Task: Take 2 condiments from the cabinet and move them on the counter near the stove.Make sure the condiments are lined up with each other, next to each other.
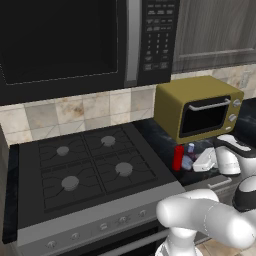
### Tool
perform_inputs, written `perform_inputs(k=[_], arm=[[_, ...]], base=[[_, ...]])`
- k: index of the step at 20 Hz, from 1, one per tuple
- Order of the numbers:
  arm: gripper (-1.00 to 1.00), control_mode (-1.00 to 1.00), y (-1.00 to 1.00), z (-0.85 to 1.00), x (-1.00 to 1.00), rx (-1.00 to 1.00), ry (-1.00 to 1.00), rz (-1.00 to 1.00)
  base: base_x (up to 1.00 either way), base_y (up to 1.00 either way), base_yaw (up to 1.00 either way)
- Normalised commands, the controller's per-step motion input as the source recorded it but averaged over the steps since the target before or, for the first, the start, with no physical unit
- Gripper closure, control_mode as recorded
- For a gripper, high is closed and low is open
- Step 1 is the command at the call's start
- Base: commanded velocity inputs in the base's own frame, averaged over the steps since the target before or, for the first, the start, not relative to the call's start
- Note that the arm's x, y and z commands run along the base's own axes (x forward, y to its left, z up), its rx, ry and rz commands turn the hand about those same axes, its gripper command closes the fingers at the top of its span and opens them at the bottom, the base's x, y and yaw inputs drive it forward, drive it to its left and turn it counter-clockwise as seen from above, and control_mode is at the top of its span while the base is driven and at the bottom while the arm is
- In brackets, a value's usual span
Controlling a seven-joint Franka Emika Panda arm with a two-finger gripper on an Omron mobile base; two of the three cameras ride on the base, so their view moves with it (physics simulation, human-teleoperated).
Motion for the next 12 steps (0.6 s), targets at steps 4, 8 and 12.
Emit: perform_inputs(k=[4, 8, 12], arm=[[-1.00, -1.00, 0.00, 0.00, 0.00, 0.00, 0.00, 0.00], [-1.00, -1.00, 0.00, 0.00, 0.00, 0.00, 0.00, 0.00], [-1.00, -1.00, 0.00, 0.00, -0.07, 0.00, -0.05, 0.00]], base=[[0.00, 0.00, 0.00], [0.00, 0.00, 0.00], [0.00, 0.00, 0.00]])
